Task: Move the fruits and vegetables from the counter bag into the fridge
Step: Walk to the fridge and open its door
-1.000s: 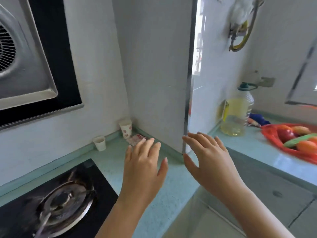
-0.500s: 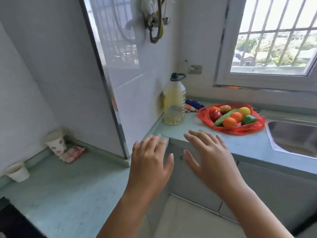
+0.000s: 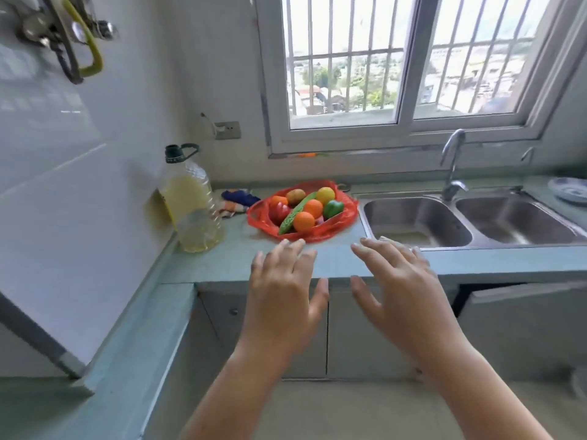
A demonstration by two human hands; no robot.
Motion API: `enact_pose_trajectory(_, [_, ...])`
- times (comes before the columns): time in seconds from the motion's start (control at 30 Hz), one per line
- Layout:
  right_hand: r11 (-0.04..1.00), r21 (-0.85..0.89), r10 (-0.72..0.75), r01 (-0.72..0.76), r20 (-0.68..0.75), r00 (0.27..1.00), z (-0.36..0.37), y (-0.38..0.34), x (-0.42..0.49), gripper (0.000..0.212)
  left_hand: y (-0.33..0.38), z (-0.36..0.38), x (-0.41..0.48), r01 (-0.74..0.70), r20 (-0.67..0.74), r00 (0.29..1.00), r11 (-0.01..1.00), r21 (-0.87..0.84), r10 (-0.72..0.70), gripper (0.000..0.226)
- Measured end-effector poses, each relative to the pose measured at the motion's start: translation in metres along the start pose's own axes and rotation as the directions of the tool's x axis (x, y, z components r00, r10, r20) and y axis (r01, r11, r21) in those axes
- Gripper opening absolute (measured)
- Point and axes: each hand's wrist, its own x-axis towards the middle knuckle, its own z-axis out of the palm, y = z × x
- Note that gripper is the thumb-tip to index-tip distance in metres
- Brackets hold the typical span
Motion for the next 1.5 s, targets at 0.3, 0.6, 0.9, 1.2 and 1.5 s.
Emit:
enact_pose_trajectory(0.3, [0.904,-0.262,0.316,-0.338,-0.122,0.941,-0.046,0.089,-0.035,0.046,0.096,0.075,0.061,-0.299,0.025,0.946,0.902,-0.310,0.322,0.042])
enact_pose_trajectory(0.6, [0.591,-0.427,0.584,-0.685,-0.359,0.728,-0.105,0.141,-0.088,0.046,0.217,0.123,0.086,-0.542,-0.083,0.773,0.586,-0.602,0.630,0.041])
enact_pose_trajectory(0.9, [0.310,-0.478,0.627,-0.821,-0.547,0.555,-0.178,0.168,-0.170,0.044,0.350,0.135,0.048,-0.631,-0.177,0.557,0.275,-0.725,0.811,0.043])
enact_pose_trajectory(1.2, [0.041,-0.474,0.605,-0.880,-0.689,0.399,-0.295,0.199,-0.292,0.043,0.526,0.110,-0.036,-0.620,-0.355,0.369,-0.057,-0.783,0.859,0.041])
enact_pose_trajectory(1.5, [-0.206,-0.446,0.551,-0.871,-0.788,0.274,-0.393,0.215,-0.394,0.042,0.665,0.076,-0.118,-0.545,-0.443,0.203,-0.275,-0.792,0.873,0.042])
